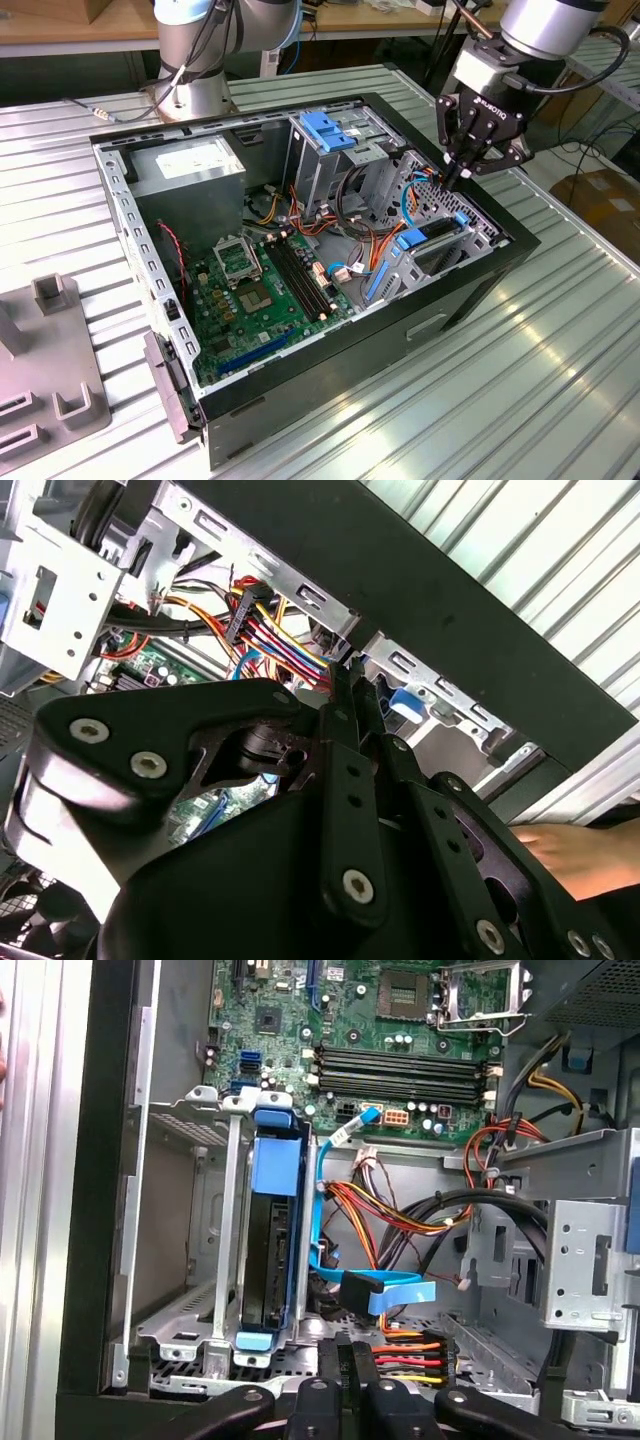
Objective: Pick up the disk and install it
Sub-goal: 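Insert the first disk wire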
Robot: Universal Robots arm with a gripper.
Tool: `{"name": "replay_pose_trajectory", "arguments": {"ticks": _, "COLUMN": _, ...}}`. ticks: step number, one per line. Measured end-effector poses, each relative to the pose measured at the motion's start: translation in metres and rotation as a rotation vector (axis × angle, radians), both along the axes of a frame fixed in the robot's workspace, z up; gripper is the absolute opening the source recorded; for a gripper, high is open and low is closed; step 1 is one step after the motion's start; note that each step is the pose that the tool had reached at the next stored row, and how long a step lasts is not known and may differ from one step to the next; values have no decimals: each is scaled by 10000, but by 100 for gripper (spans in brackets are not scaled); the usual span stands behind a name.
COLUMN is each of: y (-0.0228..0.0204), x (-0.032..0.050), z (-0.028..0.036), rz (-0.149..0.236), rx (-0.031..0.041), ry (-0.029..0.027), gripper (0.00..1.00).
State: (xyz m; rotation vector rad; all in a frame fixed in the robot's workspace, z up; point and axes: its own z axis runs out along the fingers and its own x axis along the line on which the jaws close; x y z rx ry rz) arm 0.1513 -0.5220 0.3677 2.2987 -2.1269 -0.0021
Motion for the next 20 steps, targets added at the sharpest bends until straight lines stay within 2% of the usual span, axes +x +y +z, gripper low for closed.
{"name": "replay_pose_trajectory", "arguments": {"ticks": 4, "y": -20, "x": -5, "z": -14, "rz": -162, "rx": 3, "ry": 0, "gripper": 16}}
{"name": "replay_pose_trajectory", "arguments": {"ticks": 7, "y": -21, "x": -10, "z": -24, "rz": -486, "rx": 1, "ry": 0, "gripper": 16}}
{"name": "replay_pose_trajectory", "arguments": {"ticks": 9, "y": -21, "x": -40, "z": -27, "rz": -532, "rx": 0, "ry": 0, "gripper": 16}}
{"name": "replay_pose_trajectory", "arguments": {"ticks": 11, "y": -21, "x": -104, "z": -31, "rz": -564, "rx": 3, "ry": 1, "gripper": 16}}
{"name": "replay_pose_trajectory", "arguments": {"ticks": 15, "y": -27, "x": -105, "z": -41, "rz": -997, "rx": 1, "ry": 0, "gripper": 16}}
{"name": "replay_pose_trajectory", "arguments": {"ticks": 19, "y": -136, "x": -109, "z": -50, "rz": -986, "rx": 3, "ry": 0, "gripper": 16}}
{"name": "replay_pose_trajectory", "arguments": {"ticks": 20, "y": -152, "x": -114, "z": -52, "rz": -940, "rx": 2, "ry": 0, "gripper": 16}}
